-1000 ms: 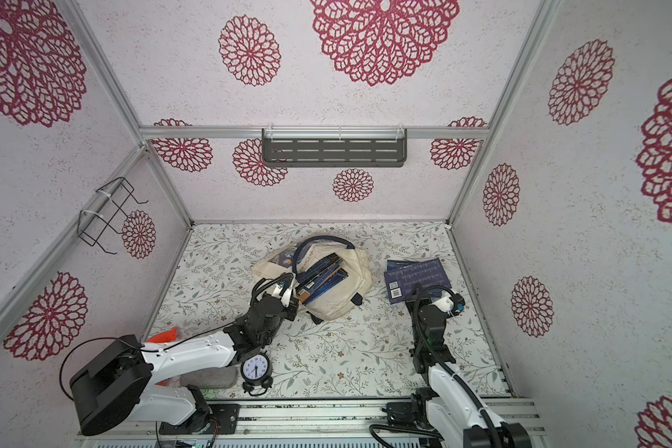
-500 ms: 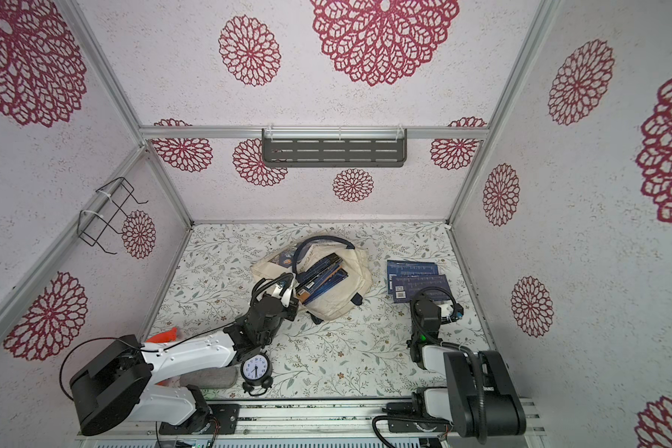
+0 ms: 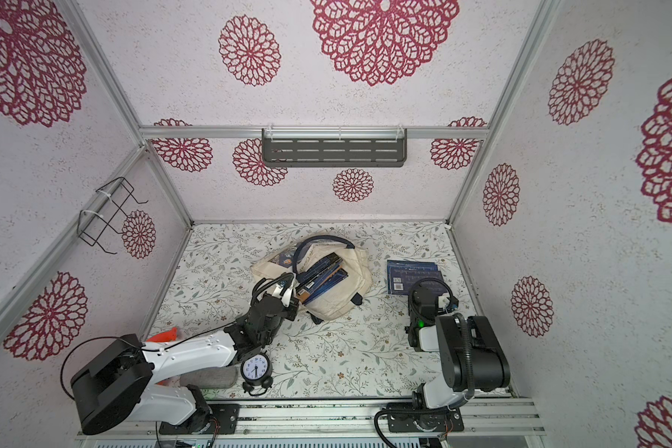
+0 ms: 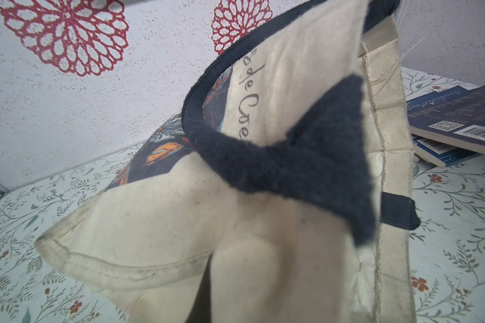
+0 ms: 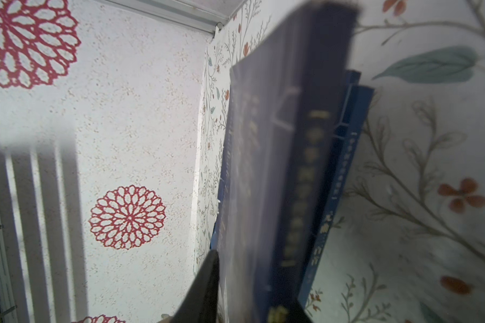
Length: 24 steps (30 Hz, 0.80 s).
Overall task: Take out the books from the canvas bag
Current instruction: Place the book on the book.
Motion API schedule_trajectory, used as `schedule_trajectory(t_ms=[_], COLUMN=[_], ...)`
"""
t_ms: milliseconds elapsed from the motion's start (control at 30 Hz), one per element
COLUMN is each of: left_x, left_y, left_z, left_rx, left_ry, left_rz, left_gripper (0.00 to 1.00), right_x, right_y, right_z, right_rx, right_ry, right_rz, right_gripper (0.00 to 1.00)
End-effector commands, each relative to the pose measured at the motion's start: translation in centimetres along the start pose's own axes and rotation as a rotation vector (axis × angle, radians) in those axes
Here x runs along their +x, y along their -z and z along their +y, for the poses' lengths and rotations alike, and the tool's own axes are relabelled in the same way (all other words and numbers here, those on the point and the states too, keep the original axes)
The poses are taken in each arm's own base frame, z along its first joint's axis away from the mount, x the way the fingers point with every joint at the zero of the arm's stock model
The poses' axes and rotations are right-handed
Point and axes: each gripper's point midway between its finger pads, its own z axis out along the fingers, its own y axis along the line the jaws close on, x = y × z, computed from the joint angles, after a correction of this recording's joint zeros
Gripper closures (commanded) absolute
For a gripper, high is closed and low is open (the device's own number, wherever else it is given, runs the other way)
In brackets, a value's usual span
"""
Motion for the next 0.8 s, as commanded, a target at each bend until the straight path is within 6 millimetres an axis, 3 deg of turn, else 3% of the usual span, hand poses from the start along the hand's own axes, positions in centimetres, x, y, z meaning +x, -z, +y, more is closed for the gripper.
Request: schedule_trajectory(t_ms=[0,133,300,767], left_x=[-1.6,-1.6,-1.5,-1.7], left_y=[-0.1,-0.2,-0.2,0.0], left_z=[-1.0,-1.2,-1.2,-1.1], left_rx=[0.030,0.037,0.038,0.040], left_ry=[0.010,0.009,0.010,0.011], left_rz=[-0.040,-0.036,-0.034,-0.037], left_gripper=[1.00,1.00,1.00,1.00], right_x=[0.6,0.2,-0.6,1.3], right_y=[0.0,1.2,1.9,-1.3], right_z=[1.0,0.2,0.6,1.7], right_rx=[0.006,0.062,0.093,0.101], right_ry=[0.021,0.048,0.107,0.125], right_rz=[0.052,0.042,0.021,0.129], right_gripper=[0.63,0.49,0.33,0.30])
